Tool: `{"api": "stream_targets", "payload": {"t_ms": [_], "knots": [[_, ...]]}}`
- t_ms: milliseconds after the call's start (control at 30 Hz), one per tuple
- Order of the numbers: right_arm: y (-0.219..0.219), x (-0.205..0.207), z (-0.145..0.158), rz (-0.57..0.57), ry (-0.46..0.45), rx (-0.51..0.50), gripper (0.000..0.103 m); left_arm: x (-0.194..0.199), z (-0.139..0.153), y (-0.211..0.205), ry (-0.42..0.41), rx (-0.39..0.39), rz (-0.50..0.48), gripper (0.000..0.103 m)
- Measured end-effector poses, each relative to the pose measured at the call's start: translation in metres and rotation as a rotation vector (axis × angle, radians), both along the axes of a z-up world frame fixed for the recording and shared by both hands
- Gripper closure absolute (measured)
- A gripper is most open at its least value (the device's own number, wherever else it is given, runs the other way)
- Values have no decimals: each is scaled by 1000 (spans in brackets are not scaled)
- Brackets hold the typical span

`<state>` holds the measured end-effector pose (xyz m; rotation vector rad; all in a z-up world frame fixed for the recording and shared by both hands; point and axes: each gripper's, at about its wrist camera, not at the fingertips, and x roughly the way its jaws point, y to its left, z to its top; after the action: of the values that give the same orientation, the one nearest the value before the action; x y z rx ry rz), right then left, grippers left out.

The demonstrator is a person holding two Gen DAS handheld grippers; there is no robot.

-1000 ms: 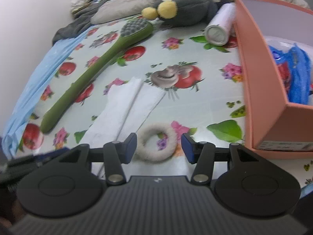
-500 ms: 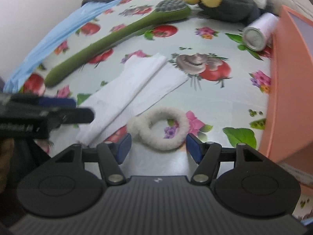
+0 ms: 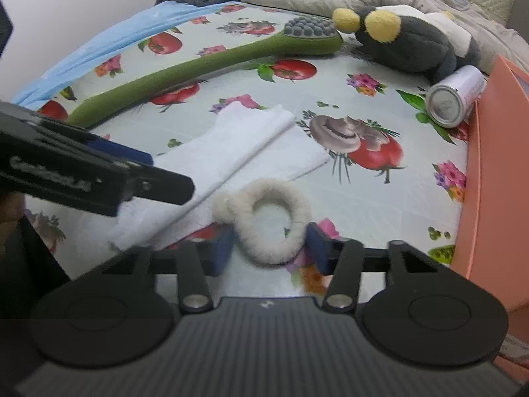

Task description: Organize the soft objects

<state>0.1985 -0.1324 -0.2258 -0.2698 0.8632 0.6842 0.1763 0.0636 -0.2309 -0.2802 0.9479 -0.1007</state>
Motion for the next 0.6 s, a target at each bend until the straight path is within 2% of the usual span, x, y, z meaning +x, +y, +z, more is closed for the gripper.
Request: {"api": "stream_targets", "payload": {"t_ms": [100,133,267,400,500,600], "knots": [[2,0,1,5,-6,2,80,3,-2,0,3,5,0,38],[2,-1,1,6,-8,1,82,3,-3,-1,2,6,-1,38],[-1,-1,2,1,0,10,86,5,-4,-4,-3,27,-12,38],[-11,1,4,-59,11,5,87,4,-5,-15,-15,76,-50,38],[-18,0,7,-101,-6,-22,87,4,-7,-23,-24,123,-81,38],[-25,1,7,-138,-5,-30,87,4,-13,-35,-34,208,-121,39]]}}
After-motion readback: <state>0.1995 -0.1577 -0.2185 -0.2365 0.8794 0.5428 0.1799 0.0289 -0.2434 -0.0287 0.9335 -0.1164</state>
